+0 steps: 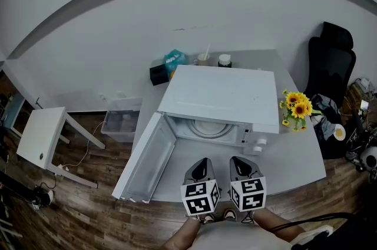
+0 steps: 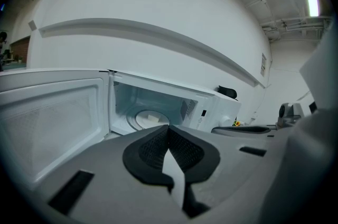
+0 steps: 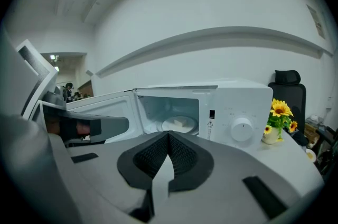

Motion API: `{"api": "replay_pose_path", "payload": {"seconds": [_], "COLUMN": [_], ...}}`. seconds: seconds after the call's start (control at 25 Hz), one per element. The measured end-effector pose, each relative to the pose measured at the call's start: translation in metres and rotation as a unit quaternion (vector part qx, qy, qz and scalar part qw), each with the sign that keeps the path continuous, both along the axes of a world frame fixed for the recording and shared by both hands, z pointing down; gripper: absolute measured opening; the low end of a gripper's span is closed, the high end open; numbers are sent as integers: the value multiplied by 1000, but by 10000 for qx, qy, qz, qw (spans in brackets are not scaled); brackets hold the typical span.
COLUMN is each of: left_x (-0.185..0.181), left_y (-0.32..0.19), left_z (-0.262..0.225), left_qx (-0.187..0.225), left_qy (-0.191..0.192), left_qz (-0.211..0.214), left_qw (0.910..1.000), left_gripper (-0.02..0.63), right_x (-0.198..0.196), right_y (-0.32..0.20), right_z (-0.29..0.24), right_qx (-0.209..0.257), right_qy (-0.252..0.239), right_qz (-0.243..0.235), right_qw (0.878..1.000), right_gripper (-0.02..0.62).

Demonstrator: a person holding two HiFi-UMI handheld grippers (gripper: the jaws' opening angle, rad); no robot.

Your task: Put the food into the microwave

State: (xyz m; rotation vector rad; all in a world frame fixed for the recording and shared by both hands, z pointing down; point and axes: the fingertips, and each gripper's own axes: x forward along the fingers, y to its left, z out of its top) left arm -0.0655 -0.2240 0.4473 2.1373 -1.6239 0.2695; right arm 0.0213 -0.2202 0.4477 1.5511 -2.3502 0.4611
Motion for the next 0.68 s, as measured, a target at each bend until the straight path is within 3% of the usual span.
{"api": "replay_pose_path", "payload": {"seconds": [0.68], "left_x": [9], "left_y": [-10], "left_z": [-1], "left_qx": [-28], "left_qy": [118], "left_qz": [114], "left_qw": [9999], "left_gripper": [3], "right_x": [4], "right_y": [-4], "right_z": [5], "right_qx": [-78], "right_qy": [-12], "right_qz": [149], "right_qw": [9999], "right_gripper": [14]}}
